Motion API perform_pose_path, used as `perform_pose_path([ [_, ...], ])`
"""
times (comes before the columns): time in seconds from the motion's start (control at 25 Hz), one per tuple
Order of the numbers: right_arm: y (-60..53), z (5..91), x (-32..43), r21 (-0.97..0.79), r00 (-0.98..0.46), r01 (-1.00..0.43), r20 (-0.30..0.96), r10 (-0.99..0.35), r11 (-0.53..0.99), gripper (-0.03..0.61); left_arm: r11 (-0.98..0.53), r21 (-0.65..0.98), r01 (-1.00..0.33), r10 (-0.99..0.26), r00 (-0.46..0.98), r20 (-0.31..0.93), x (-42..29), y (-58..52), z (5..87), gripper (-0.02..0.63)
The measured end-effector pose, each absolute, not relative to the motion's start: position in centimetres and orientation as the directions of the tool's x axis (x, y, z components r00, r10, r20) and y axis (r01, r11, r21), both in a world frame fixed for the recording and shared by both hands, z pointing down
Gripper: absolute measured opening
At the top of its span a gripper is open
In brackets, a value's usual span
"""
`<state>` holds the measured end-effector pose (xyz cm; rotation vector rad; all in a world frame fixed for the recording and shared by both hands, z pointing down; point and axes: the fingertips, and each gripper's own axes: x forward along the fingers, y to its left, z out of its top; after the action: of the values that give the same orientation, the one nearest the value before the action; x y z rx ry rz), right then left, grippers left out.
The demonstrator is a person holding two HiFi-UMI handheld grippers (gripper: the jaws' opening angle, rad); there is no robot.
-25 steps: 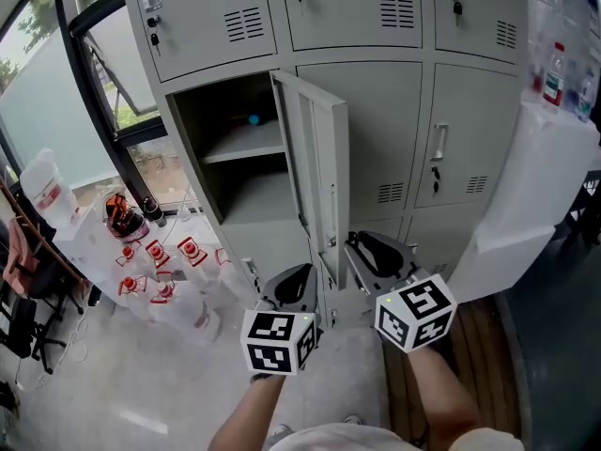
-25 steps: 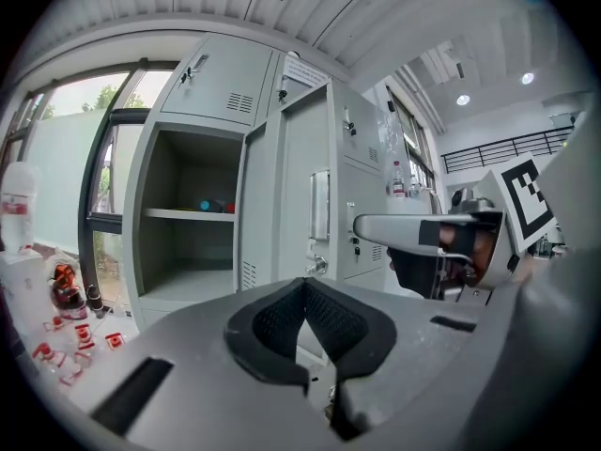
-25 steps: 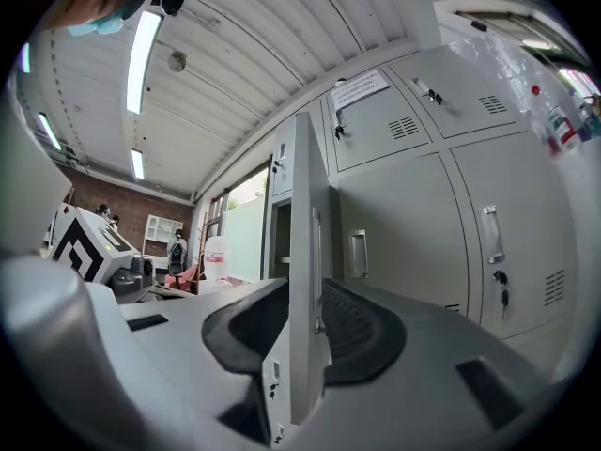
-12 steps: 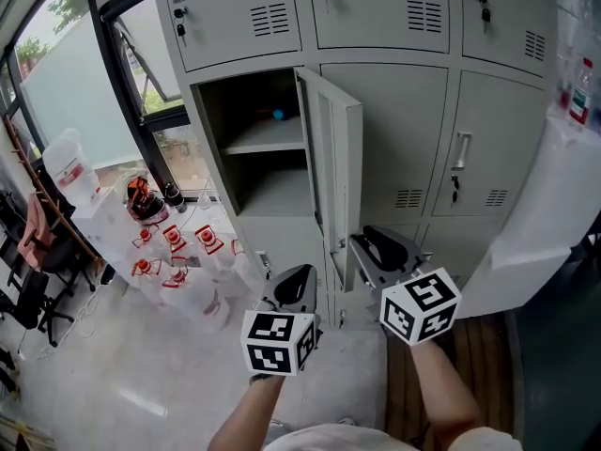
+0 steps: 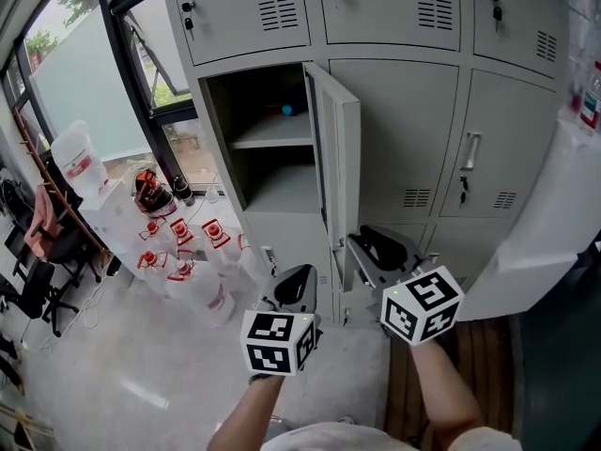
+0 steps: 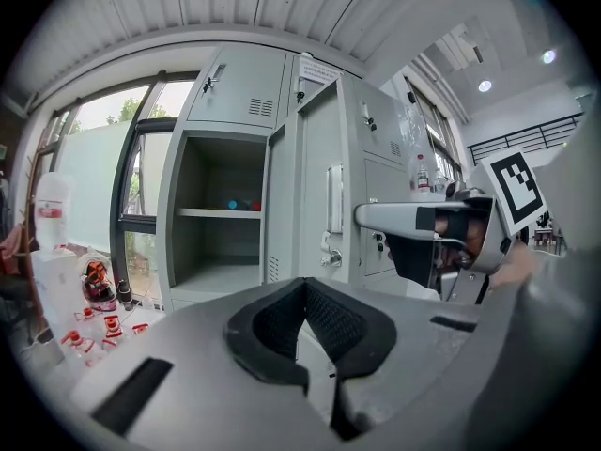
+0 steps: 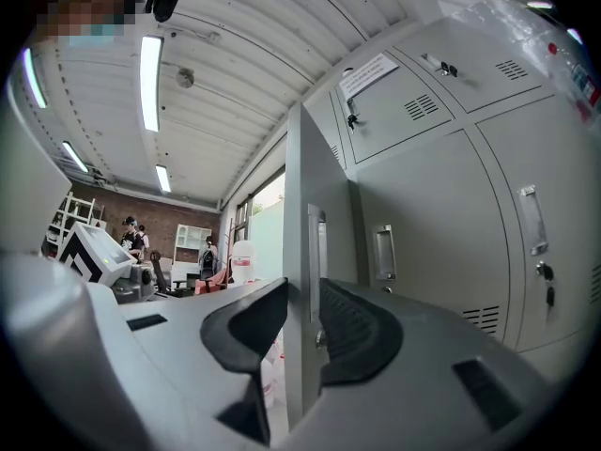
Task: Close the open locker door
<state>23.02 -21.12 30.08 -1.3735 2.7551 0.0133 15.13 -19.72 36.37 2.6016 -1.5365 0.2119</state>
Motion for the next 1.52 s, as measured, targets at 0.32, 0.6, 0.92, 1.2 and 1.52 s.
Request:
perform_pose_path([
  [0.32,-21.2,30.1,20.5,-0.044,-0.667,-0.741,-0.068,-0.742,0.67,0.117,-0.43,0.031,-0.902,-0.885,0.428,0.183,12.8,-19.3,36.8,0.008],
  [0.6,-21.5,30.1,17.5,-0.049,-0.708,-0.702,-0.068,-0.703,0.711,0.117,-0.389,0.037,-0.92,-0.901,0.389,0.19,10.5,-19.2,37.1,0.008],
  [0.92,-22.3,30.1,14.8,-0.042,-0.738,-0.67,-0.065,-0.672,0.741,0.134,-0.382,0.041,-0.923,-0.904,0.383,0.19,8.5,-20.3,37.3,0.008],
  [1.2,-23.2,30.0,12.3,-0.008,-0.77,-0.636,-0.041,-0.636,0.771,0.15,-0.394,0.041,-0.918,-0.901,0.395,0.177,6.7,-22.2,36.6,0.008],
  [1.52,-24.3,30.0,9.0,0.004,-0.774,-0.632,-0.051,-0.631,0.775,0.137,-0.395,0.045,-0.918,-0.902,0.396,0.173,3.8,-24.3,36.2,0.008],
])
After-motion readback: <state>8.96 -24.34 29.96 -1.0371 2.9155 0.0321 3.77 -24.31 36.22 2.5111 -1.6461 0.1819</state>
